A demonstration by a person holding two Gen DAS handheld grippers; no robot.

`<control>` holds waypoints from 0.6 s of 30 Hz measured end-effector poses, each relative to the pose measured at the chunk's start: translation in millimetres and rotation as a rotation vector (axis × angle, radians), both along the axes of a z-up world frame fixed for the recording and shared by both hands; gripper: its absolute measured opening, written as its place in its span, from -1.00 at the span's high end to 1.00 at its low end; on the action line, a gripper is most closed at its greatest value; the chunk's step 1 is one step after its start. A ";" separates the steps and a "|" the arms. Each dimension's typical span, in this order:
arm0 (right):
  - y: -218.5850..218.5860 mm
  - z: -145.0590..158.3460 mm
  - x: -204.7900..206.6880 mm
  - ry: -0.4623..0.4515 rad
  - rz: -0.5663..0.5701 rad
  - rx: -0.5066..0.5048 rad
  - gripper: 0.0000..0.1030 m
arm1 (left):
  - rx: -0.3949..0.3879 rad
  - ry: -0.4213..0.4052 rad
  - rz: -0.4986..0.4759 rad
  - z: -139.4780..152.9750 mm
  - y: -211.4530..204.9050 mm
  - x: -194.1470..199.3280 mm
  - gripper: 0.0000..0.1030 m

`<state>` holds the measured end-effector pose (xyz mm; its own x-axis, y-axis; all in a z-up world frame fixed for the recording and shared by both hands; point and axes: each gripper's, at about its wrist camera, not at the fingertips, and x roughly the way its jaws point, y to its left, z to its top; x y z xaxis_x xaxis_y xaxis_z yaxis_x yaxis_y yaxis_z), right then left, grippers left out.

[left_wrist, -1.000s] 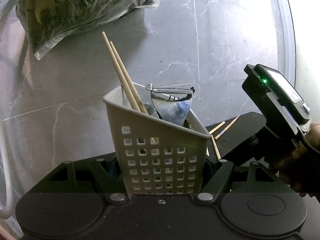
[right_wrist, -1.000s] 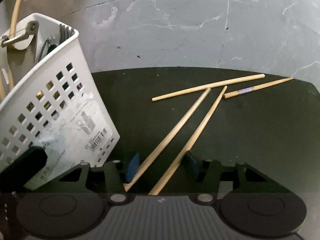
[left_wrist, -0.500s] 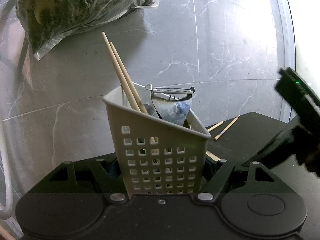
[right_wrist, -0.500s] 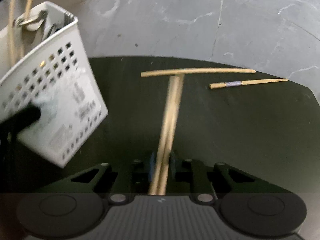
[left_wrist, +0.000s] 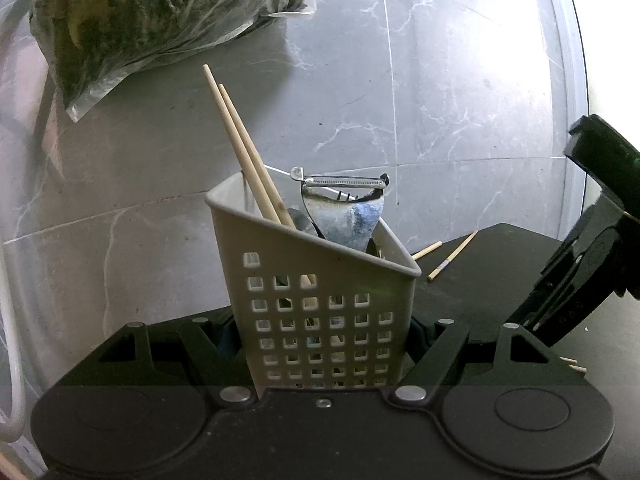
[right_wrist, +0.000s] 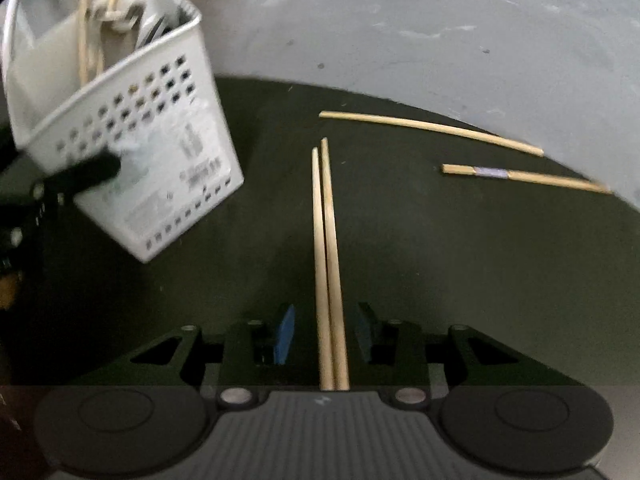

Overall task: Organize utensils
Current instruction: 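Align the right gripper fingers around two parallel chopsticks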

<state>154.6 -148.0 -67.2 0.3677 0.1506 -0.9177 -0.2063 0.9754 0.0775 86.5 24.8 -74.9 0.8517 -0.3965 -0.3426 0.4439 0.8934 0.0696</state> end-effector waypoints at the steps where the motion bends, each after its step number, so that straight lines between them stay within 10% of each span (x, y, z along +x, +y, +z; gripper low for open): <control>1: 1.7 -0.2 1.2 0.017 0.023 -0.014 0.26 | 0.000 0.000 0.000 0.0 0.2 0.0 -0.51; 18: 13.4 -3.7 42.2 0.171 0.150 -0.052 0.44 | -0.001 0.000 0.007 -0.2 -1.5 -0.2 -0.51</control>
